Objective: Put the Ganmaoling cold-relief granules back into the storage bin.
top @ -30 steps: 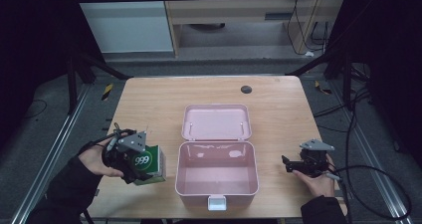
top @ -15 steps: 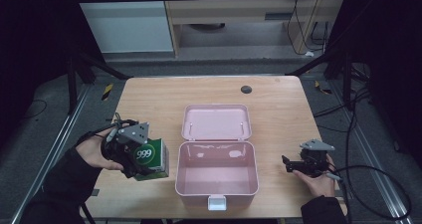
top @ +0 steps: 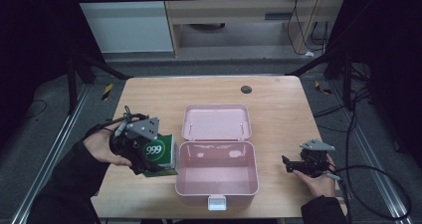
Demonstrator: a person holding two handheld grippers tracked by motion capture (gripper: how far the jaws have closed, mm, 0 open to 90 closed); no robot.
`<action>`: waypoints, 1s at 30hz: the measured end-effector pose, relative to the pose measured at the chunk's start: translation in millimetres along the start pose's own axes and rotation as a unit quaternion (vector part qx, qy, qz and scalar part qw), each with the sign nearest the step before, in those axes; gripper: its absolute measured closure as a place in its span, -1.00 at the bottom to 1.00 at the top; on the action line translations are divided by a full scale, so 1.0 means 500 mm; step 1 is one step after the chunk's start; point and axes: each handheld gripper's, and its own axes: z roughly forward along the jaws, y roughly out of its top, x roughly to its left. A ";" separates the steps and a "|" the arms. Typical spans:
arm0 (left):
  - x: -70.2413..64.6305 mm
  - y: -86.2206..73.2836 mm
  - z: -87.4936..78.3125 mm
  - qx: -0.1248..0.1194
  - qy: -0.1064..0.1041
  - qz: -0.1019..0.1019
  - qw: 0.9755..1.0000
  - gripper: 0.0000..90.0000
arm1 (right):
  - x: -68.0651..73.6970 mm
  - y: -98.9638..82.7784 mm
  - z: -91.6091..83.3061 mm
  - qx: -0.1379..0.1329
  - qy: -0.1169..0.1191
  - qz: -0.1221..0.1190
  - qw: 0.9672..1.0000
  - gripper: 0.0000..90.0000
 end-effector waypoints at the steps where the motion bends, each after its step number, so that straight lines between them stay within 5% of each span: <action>1: -0.001 0.005 0.001 -0.001 -0.001 0.002 1.000 -0.68 | 0.001 0.000 0.000 0.001 0.001 0.002 1.000 -0.88; 30: 0.008 0.101 0.069 0.006 -0.023 0.032 0.999 -0.68 | 0.003 -0.001 0.003 0.005 0.002 -0.006 1.000 -0.88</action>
